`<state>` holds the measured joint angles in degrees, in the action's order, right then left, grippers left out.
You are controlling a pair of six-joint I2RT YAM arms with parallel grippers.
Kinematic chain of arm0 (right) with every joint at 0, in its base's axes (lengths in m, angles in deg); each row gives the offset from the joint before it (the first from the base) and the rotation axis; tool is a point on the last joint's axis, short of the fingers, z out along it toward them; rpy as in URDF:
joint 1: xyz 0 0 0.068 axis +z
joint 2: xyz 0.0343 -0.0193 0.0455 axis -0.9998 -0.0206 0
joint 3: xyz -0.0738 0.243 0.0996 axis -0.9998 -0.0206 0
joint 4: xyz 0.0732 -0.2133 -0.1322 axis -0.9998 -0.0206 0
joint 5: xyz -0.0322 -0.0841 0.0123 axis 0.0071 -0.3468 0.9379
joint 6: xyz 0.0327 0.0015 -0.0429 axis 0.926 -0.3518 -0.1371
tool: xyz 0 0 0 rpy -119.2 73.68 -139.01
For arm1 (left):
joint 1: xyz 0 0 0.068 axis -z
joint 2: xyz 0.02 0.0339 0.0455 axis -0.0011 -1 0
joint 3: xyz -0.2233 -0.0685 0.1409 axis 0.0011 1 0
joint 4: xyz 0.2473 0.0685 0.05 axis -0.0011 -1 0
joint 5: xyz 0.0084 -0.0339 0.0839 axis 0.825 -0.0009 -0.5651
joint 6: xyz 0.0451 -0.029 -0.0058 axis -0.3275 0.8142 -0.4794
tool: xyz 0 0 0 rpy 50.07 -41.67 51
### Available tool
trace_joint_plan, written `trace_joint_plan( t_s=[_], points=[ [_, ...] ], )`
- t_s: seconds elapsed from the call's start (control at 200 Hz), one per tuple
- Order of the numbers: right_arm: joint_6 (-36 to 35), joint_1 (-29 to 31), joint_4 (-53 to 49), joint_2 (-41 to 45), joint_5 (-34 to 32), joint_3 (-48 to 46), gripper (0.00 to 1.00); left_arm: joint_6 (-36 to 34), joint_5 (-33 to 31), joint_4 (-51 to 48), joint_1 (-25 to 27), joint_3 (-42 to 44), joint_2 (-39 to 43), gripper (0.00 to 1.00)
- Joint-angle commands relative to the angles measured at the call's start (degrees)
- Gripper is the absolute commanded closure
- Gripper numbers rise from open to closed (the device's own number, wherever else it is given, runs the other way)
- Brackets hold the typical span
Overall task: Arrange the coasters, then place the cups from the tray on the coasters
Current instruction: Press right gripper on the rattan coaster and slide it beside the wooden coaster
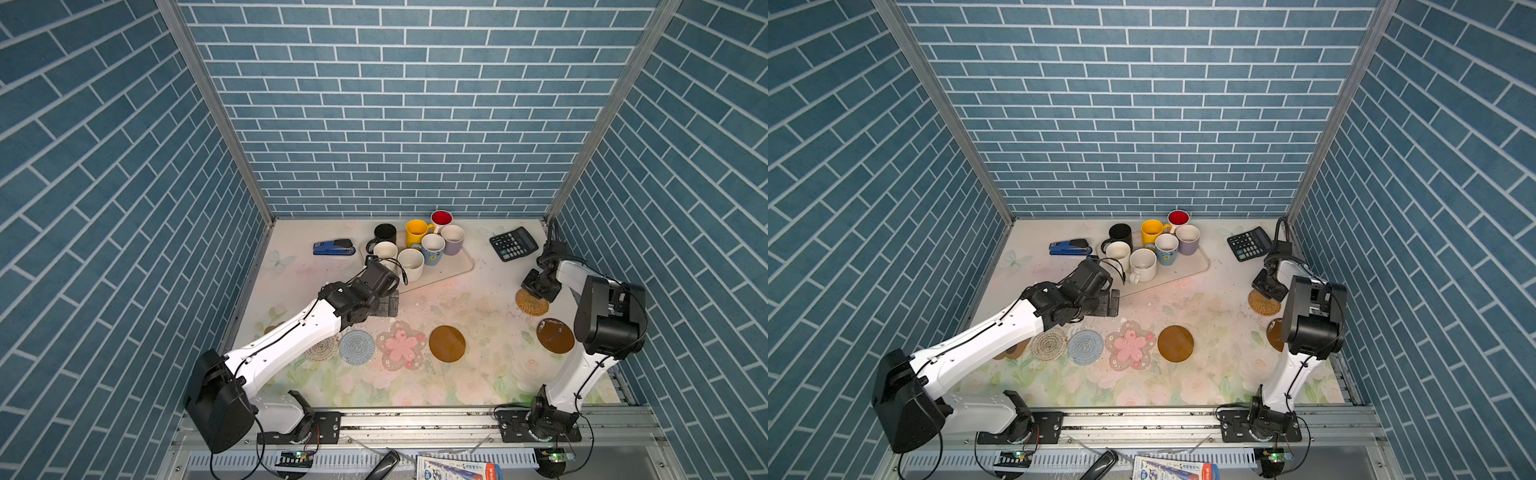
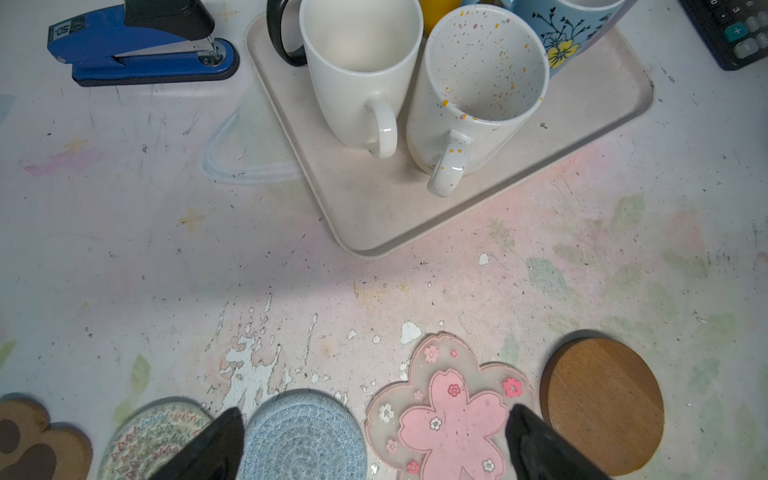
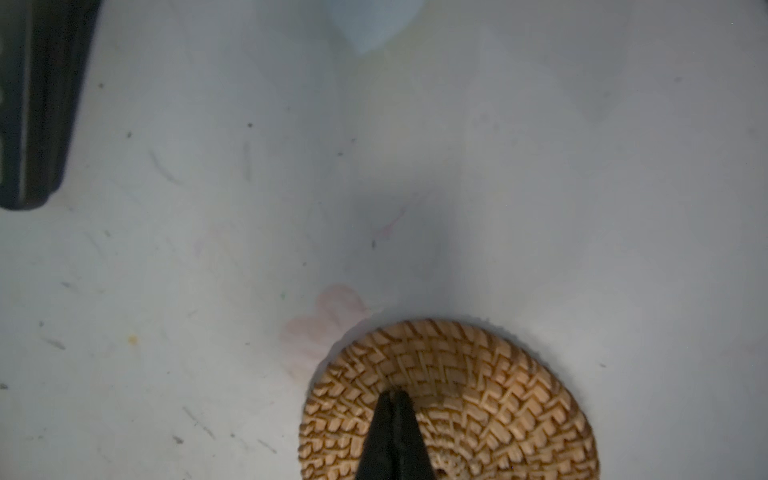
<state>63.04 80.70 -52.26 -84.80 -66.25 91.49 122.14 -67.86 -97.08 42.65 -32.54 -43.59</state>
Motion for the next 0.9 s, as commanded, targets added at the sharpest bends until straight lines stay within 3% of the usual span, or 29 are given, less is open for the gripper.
trace_joint_plan(
  t_s=[0.0, 0.895],
  points=[
    [-0.8, 1.3, -1.3, 1.8, 1.7, -3.4, 1.00, 0.4, 0.0, -0.5, -0.4, 1.6, 1.6, 0.01],
    [-0.8, 17.7, -1.9, 14.0, 4.3, -17.7, 1.00, 5.1, 1.1, 2.4, -0.5, 13.7, 11.5, 0.01]
  ],
)
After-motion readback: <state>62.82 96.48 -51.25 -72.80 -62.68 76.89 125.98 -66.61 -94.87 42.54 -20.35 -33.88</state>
